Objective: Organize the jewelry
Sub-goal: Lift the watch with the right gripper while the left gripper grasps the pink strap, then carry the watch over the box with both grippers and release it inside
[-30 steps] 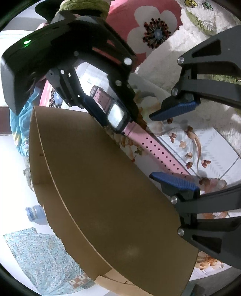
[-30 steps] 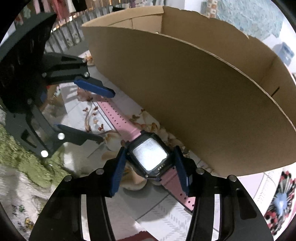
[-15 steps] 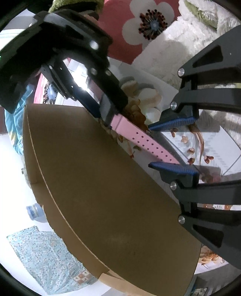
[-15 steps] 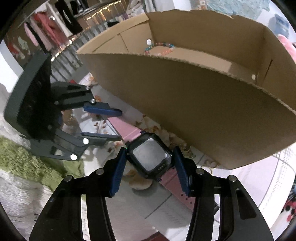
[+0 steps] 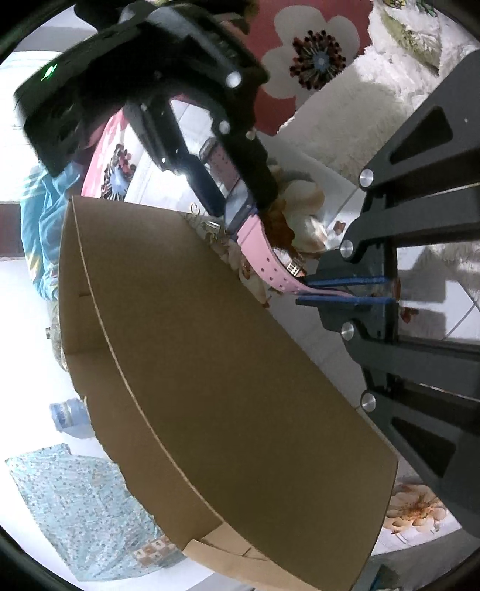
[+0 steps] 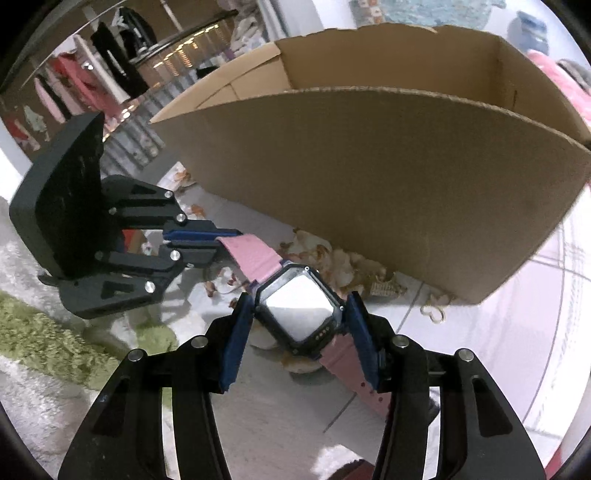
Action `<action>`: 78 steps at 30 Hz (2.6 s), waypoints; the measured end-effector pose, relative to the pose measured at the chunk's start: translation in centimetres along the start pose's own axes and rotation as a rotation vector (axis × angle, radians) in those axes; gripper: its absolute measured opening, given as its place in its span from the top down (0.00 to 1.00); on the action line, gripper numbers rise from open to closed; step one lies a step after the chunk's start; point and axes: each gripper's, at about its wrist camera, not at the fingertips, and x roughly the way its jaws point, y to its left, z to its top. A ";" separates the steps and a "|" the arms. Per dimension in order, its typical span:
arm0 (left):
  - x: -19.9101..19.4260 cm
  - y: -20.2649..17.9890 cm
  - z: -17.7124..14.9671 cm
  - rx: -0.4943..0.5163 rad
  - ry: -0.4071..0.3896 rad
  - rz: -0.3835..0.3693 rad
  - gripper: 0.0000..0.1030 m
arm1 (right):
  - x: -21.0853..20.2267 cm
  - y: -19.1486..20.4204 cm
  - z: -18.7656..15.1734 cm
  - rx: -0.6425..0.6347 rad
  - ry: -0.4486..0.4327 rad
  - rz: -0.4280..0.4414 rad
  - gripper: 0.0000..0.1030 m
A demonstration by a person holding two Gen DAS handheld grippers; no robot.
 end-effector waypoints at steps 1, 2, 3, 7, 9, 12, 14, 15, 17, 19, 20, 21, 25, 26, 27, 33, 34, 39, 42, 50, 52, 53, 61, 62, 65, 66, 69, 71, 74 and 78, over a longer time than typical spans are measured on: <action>0.0 0.1 0.1 -0.001 0.001 -0.005 0.96 | -0.1 0.3 -0.3 0.000 -0.004 -0.022 0.48; 0.0 0.1 0.1 0.000 0.004 -0.009 0.96 | -0.4 0.5 -0.5 -0.004 -0.008 -0.039 0.48; 0.0 0.2 0.2 0.000 0.006 -0.011 0.96 | -0.7 0.8 -0.8 -0.013 -0.012 -0.076 0.48; 0.0 0.4 0.3 -0.012 0.014 -0.028 0.96 | -1.5 1.8 -2.0 -0.050 -0.014 -0.191 0.47; 0.0 0.7 0.3 -0.025 0.020 -0.040 0.96 | -1.7 2.1 -2.5 -0.073 -0.005 -0.252 0.47; 0.1 1.0 0.4 -0.040 0.024 -0.050 0.96 | -1.7 2.9 -3.2 -0.117 0.006 -0.324 0.48; 0.2 1.2 0.4 -0.048 0.028 -0.057 0.96 | -1.4 3.3 -3.7 -0.145 0.017 -0.376 0.51; 0.3 1.2 0.4 -0.051 0.030 -0.061 0.96 | -1.2 3.4 -3.9 -0.146 0.021 -0.389 0.51; 0.4 1.2 0.4 -0.050 0.034 -0.064 0.97 | -1.1 3.5 -4.2 -0.138 0.008 -0.390 0.54; 0.4 1.1 0.4 -0.047 0.037 -0.064 0.97 | -0.9 3.8 -4.2 -0.143 -0.006 -0.397 0.55; 0.4 1.1 0.4 -0.047 0.037 -0.064 0.97 | -0.8 3.9 -4.2 -0.147 -0.011 -0.405 0.56; 0.3 1.1 0.4 -0.047 0.038 -0.064 0.97 | -0.7 4.0 -4.2 -0.151 -0.015 -0.411 0.57; 0.3 1.3 0.4 -0.049 0.041 -0.069 0.97 | -0.1 4.7 -3.8 -0.162 -0.020 -0.425 0.65; 0.4 1.3 0.4 -0.048 0.041 -0.069 0.97 | -0.1 4.8 -3.9 -0.165 -0.019 -0.429 0.70; 0.4 1.3 0.4 -0.049 0.040 -0.069 0.97 | 0.0 5.3 -3.8 -0.167 -0.019 -0.441 0.73; 0.1 1.4 0.5 -0.051 0.020 -0.062 0.97 | 1.0 7.1 -3.9 -0.188 -0.035 -0.525 0.93; -0.1 1.3 0.5 -0.044 0.011 -0.059 0.97 | 1.0 7.3 -4.0 -0.183 -0.046 -0.541 0.95; -1.4 0.3 0.8 0.002 -0.039 -0.040 0.97 | -0.3 8.3 -4.5 -0.173 -0.106 -0.658 0.98; -2.7 -0.5 0.9 0.040 -0.084 -0.033 0.97 | -1.2 9.9 -4.9 -0.171 -0.144 -0.720 0.98; -8.0 -0.2 2.8 0.018 -0.196 -0.112 0.97 | -6.7 15.4 -3.9 -0.171 -0.233 -0.802 0.99; -9.5 1.3 4.0 -0.027 -0.218 -0.162 0.97 | -8.5 15.5 -1.3 -0.165 -0.267 -0.755 0.99; -10.2 2.4 4.8 -0.054 -0.229 -0.193 0.97 | -9.2 15.0 -0.2 -0.149 -0.276 -0.712 0.99; -8.5 12.7 10.3 -0.303 -0.126 -0.352 0.97 | -9.5 5.9 10.9 0.177 -0.156 -0.230 0.99; -7.4 14.1 10.8 -0.350 -0.094 -0.378 0.97 | -8.2 4.7 12.4 0.204 -0.102 -0.209 0.99; -4.4 16.4 11.8 -0.397 -0.008 -0.353 0.97 | -5.2 2.5 14.9 0.251 -0.003 -0.181 0.99; -3.7 16.9 12.0 -0.403 0.010 -0.342 0.97 | -4.1 2.0 15.7 0.250 0.031 -0.187 0.99; -0.8 17.6 12.4 -0.388 0.120 -0.221 0.91 | -1.4 0.4 17.7 0.255 0.078 -0.195 0.96; 0.3 17.6 12.7 -0.348 0.144 -0.148 0.69 | -0.7 0.0 18.6 0.231 0.065 -0.235 0.86; 0.9 17.9 12.6 -0.361 0.126 -0.121 0.46 | -0.5 -0.7 19.4 0.225 0.026 -0.304 0.69; -0.3 18.9 12.4 -0.397 0.086 -0.110 0.39 | -1.5 -0.4 18.7 0.231 -0.017 -0.304 0.69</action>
